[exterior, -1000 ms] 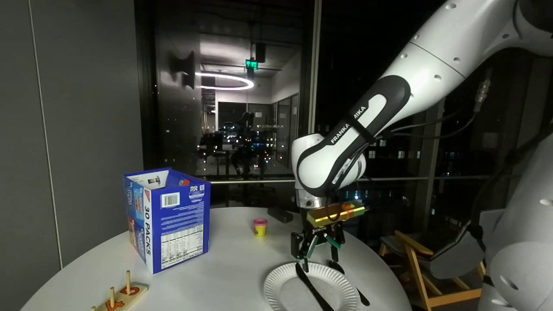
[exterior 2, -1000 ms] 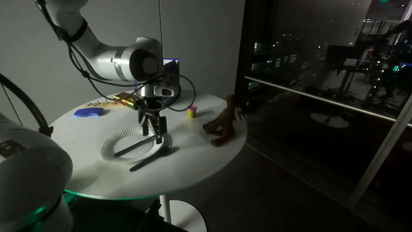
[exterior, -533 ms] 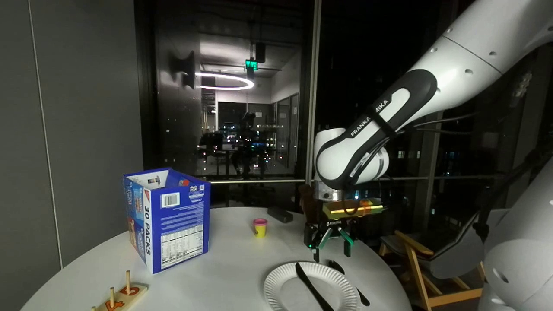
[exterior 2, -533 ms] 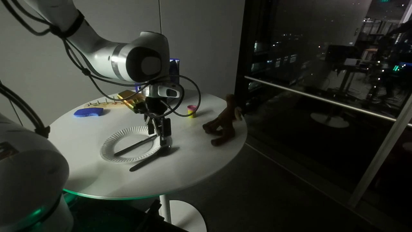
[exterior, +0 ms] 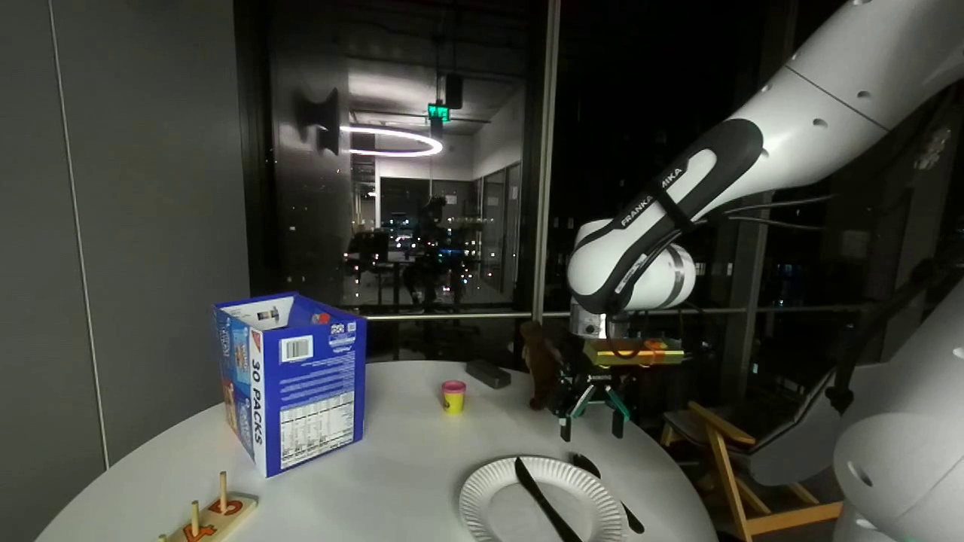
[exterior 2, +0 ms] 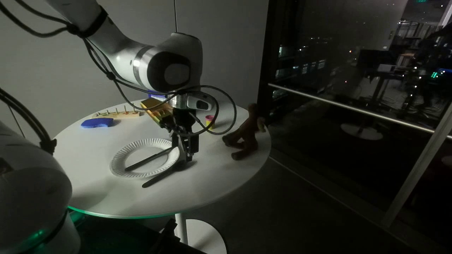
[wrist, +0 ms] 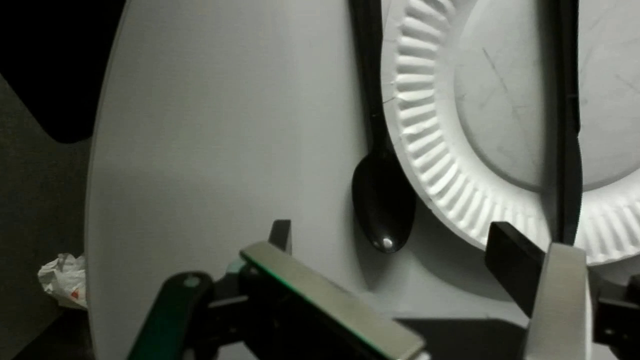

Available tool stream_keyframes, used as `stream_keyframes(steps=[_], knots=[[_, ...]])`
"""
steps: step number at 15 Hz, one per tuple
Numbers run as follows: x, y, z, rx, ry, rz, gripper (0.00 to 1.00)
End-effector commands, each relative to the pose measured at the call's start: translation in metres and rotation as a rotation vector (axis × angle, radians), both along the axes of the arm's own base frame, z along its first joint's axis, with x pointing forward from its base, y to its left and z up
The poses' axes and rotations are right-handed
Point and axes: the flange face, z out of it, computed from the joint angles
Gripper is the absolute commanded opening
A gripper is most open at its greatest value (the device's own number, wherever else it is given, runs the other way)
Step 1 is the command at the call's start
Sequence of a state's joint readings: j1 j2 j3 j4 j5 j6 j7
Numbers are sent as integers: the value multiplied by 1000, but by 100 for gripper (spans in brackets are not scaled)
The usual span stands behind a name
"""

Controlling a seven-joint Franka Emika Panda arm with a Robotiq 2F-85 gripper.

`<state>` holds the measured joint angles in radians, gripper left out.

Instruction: Put the radish in the blue box then put the knife and spoon on the white plate.

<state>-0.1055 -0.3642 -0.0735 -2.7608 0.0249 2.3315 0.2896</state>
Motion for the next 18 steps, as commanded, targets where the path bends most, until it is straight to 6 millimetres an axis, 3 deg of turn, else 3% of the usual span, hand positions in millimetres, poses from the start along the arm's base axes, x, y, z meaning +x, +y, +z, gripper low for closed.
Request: stream_keyframes(steps=[1,8,18], knots=[[-3,-17,0,51,-13,6,100],[0,-14,-26,73,12,50,100],[24,-4,-43,85,-140,-53,100]])
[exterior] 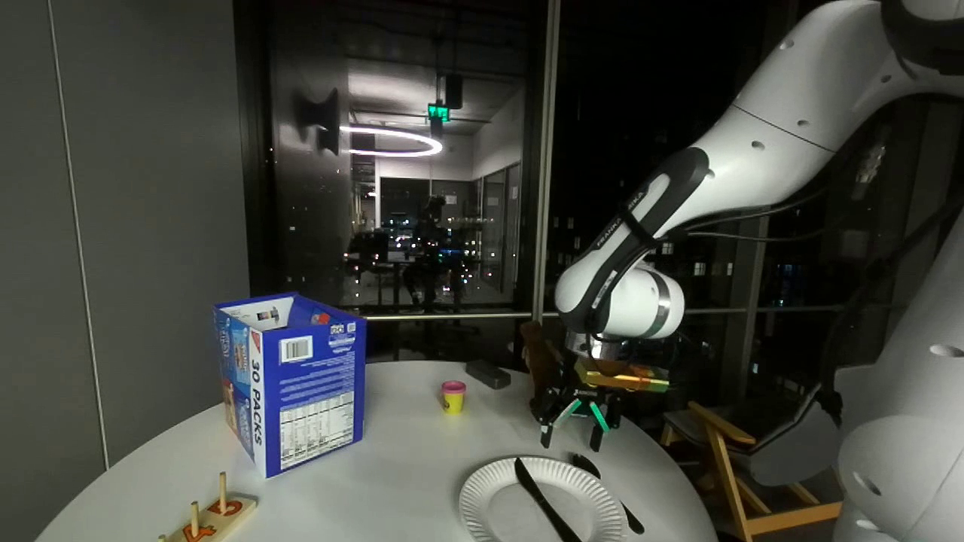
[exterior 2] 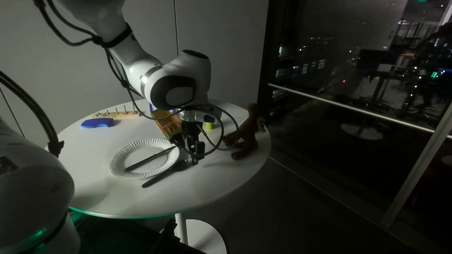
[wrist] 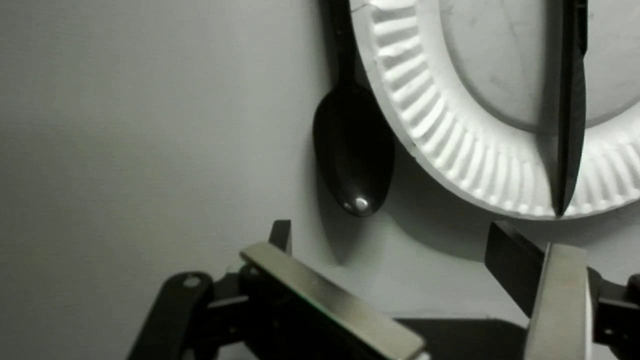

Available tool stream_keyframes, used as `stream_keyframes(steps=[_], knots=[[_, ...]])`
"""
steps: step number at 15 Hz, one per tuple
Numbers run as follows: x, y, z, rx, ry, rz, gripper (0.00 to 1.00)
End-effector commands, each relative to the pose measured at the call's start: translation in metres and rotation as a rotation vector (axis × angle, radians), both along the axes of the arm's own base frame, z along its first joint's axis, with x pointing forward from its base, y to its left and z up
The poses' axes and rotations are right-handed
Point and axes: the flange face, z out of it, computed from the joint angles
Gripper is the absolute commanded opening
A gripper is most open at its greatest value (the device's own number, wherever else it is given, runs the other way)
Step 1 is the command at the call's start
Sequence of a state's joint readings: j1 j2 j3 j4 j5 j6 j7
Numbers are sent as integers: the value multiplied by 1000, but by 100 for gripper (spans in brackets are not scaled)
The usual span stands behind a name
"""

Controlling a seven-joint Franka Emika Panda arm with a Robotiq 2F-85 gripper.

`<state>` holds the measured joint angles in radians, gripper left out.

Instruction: Put the radish in the blue box then put the knife and spoon on the white plate.

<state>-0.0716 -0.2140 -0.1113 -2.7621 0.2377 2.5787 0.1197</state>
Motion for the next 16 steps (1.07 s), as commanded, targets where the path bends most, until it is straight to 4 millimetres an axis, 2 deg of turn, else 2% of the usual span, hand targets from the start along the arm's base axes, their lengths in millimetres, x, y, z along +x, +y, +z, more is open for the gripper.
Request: stream_keyframes(steps=[1,7,12,16], knots=[[4,6,-9,-9,-4,-42,100],[6,10,-15,-44,26,-148,100],[5,8,-12,-88,50,-250,100],[-1,8,-13,-108,111,-284,100]])
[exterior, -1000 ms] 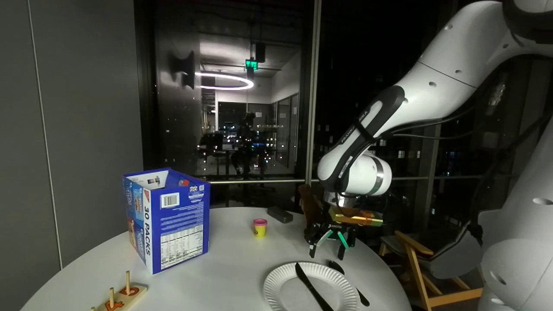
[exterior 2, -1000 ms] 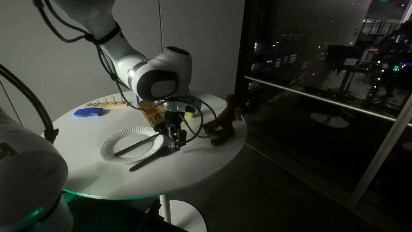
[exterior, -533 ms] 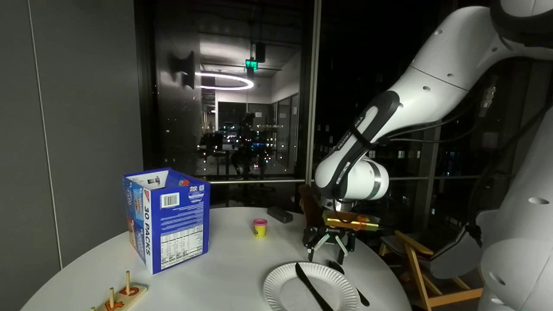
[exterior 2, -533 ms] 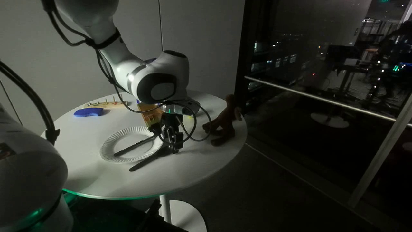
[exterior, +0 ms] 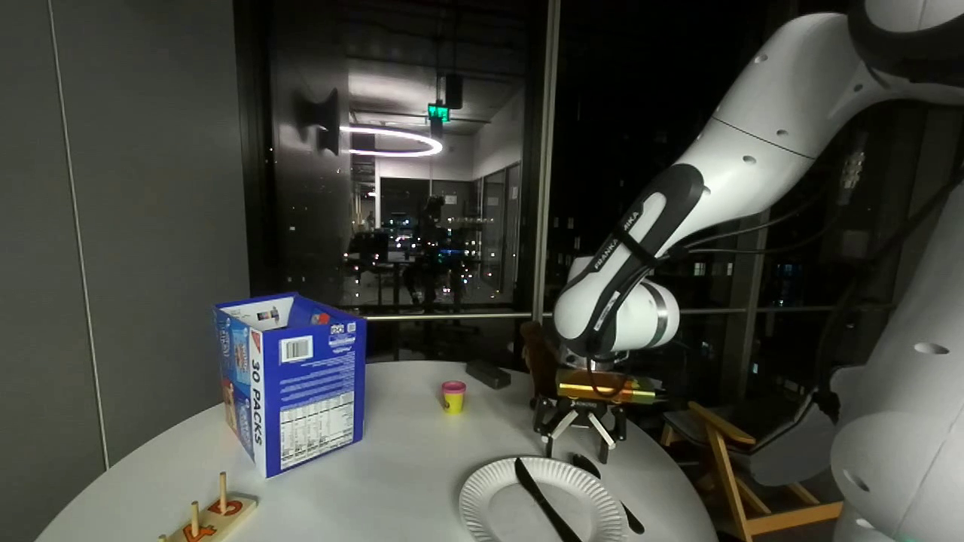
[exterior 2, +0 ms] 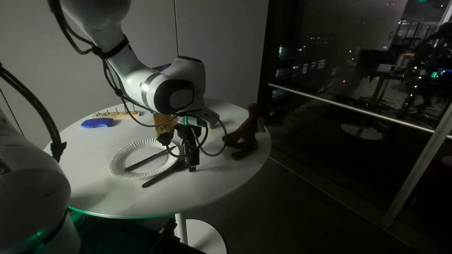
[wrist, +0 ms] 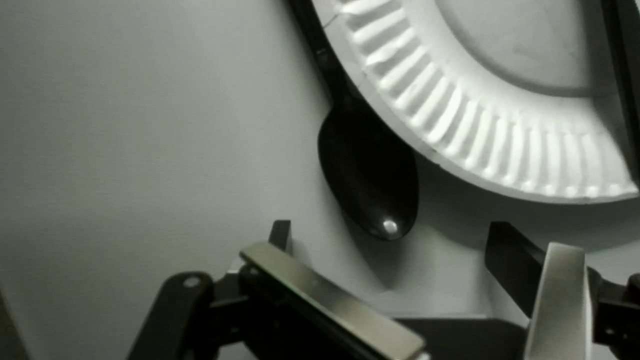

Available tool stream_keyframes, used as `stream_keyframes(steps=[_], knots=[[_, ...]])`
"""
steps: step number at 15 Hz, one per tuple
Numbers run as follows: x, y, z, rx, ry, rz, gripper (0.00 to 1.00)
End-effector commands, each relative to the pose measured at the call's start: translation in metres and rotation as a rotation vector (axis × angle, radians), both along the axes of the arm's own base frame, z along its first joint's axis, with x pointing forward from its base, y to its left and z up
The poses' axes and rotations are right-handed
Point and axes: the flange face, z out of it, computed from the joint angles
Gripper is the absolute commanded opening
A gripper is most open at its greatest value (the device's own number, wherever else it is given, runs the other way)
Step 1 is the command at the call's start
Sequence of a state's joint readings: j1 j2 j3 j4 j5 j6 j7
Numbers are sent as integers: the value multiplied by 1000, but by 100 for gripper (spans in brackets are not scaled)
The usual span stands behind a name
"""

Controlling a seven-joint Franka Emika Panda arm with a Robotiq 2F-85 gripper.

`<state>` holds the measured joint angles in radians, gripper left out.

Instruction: Put the radish in the blue box then put the knife and spoon on the white plate.

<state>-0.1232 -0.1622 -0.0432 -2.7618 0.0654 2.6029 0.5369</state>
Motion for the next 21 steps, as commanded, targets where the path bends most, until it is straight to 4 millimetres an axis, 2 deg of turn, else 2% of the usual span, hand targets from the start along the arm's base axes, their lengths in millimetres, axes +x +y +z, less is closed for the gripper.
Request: stream_keyframes(steps=[1,4,5,6,10,14,16,17,21], knots=[[-6,2,3,-5,57,-18,100],[-14,6,0,33,122,15,100],[-14,7,0,31,129,21,90],[-13,7,1,29,127,20,74],[-7,12,8,16,111,39,42],[-10,14,8,13,106,50,12],[-6,14,13,2,105,49,16],[-6,14,16,-10,98,46,14],[-4,16,23,-72,82,53,15]])
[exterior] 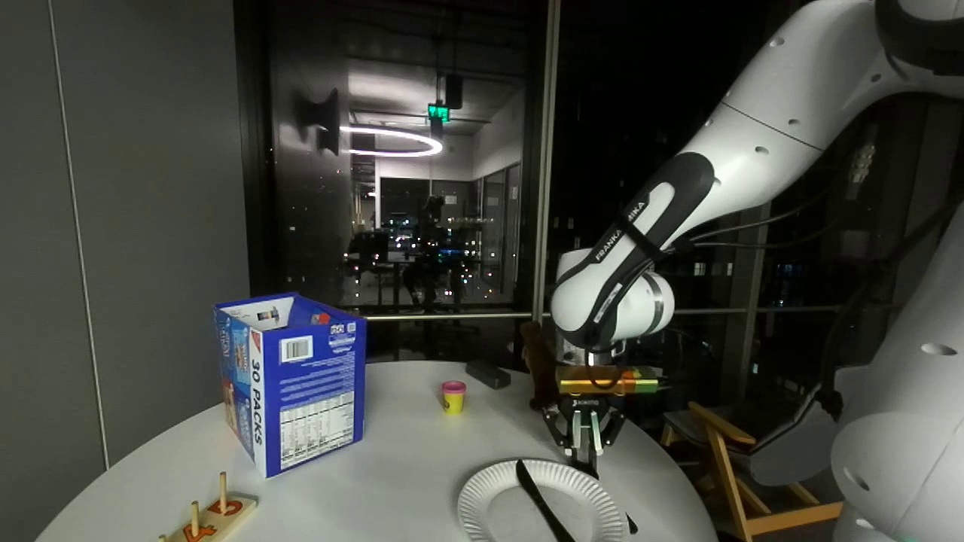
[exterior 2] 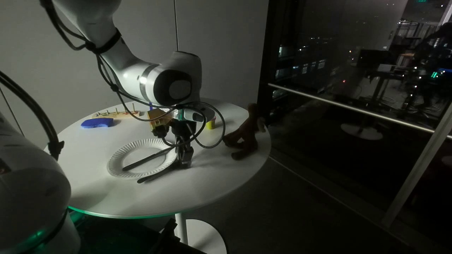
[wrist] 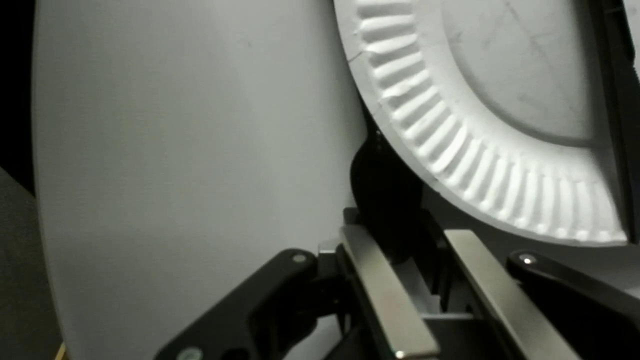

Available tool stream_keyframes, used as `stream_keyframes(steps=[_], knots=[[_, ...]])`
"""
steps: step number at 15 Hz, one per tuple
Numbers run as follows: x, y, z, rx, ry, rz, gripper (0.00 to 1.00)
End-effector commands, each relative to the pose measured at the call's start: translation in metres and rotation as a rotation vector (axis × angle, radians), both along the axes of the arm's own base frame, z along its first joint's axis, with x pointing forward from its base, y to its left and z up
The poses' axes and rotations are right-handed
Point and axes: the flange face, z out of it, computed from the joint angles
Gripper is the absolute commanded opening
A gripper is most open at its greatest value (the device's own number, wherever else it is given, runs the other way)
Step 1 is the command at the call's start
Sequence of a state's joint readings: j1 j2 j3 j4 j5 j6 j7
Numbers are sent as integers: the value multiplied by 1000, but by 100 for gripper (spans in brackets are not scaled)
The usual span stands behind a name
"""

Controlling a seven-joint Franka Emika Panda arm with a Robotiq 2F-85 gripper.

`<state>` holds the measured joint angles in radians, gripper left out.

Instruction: Put the radish in the blue box then put the knife and spoon on the white plate.

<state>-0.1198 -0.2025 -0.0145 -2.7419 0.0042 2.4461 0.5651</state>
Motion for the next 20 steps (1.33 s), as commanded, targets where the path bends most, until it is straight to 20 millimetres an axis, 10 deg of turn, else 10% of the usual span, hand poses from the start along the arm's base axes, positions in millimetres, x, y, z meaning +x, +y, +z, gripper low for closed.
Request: stream_keyframes(steps=[1,9,20], knots=[[0,3,15,-70,-26,-1,15],[2,37,39,-282,-89,-8,15],[-15,135,35,-417,-110,183,15]])
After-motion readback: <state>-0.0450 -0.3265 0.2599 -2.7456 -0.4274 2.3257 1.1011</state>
